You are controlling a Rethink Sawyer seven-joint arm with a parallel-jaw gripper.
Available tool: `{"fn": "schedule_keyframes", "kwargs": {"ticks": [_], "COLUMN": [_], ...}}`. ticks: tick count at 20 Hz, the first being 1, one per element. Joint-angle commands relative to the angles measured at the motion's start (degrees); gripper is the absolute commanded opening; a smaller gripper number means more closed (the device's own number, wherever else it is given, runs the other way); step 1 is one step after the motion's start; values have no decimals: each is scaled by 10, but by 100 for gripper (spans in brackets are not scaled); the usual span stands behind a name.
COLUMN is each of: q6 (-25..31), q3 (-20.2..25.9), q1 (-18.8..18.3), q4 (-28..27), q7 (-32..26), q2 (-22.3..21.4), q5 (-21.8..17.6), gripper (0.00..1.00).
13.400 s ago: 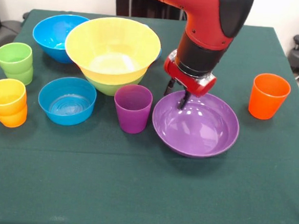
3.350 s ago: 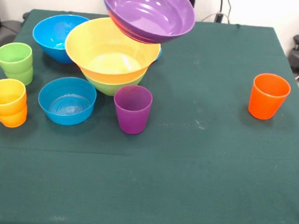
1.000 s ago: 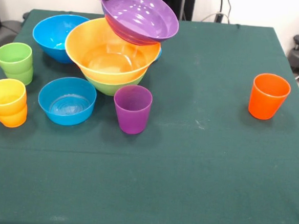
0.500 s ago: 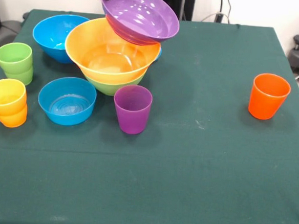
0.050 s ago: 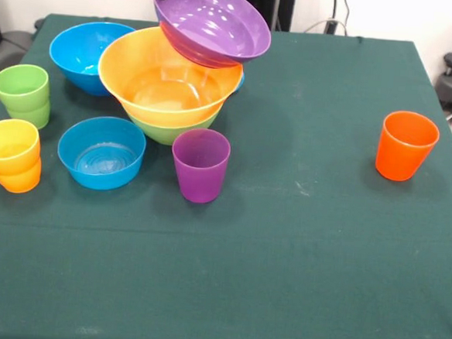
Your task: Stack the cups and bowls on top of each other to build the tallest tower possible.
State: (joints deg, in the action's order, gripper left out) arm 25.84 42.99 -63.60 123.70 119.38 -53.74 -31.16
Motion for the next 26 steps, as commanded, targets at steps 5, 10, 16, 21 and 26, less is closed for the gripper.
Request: {"fn": "schedule_keyframes", "kwargs": {"ticks": [5, 10, 16, 21, 26], "q6": [7, 19, 18, 39, 39], "q3": [4, 8, 8, 12, 19], "q1": [-1, -19, -26, -33, -43], "q4": [-37, -59, -72, -73, -73], "q7": [-53, -75, -84, -95, -95], "q2": [71, 89, 113, 125, 125], "q5": [-20, -26, -40, -36, -29], "gripper": [0, 0, 0, 0, 0]}}
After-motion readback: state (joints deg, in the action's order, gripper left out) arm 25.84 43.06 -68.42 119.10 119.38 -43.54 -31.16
